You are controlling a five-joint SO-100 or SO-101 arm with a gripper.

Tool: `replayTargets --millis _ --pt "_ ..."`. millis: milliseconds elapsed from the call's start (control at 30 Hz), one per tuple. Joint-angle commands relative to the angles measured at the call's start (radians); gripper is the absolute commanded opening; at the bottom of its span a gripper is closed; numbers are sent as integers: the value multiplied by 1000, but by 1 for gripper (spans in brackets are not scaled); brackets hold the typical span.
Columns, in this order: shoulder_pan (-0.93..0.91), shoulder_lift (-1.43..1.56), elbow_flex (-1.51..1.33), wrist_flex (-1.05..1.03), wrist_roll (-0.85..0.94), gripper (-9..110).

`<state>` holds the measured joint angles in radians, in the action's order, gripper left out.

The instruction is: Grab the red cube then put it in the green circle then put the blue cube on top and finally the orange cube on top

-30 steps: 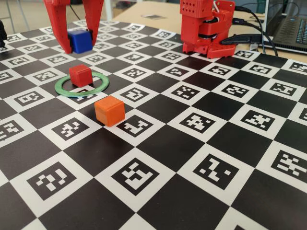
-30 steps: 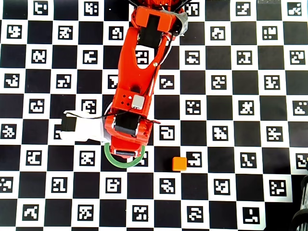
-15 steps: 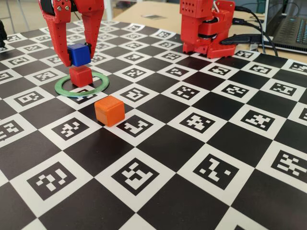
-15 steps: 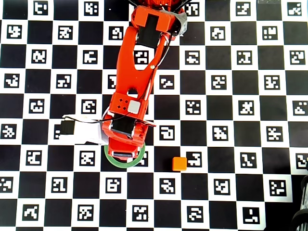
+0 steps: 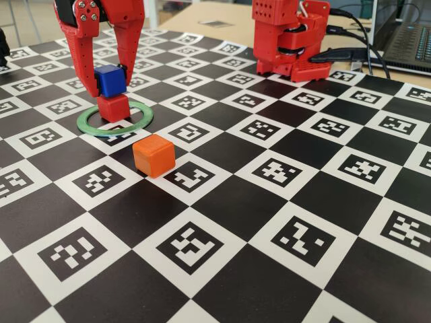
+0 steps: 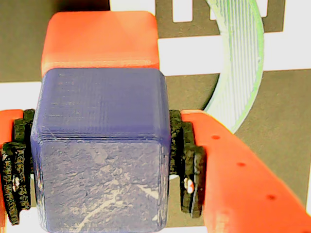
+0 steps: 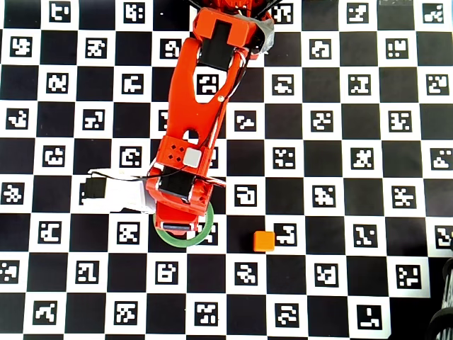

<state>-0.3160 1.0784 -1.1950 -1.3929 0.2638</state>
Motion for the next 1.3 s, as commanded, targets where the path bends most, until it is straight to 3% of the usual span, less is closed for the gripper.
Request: replayTargets --millis 0,700,967,1267 --pt "-8 75 8 12 0 10" --pt "-9 72 -14 40 6 11" --pt "-12 72 -20 38 9 27" --pt "-14 80 -20 21 11 37"
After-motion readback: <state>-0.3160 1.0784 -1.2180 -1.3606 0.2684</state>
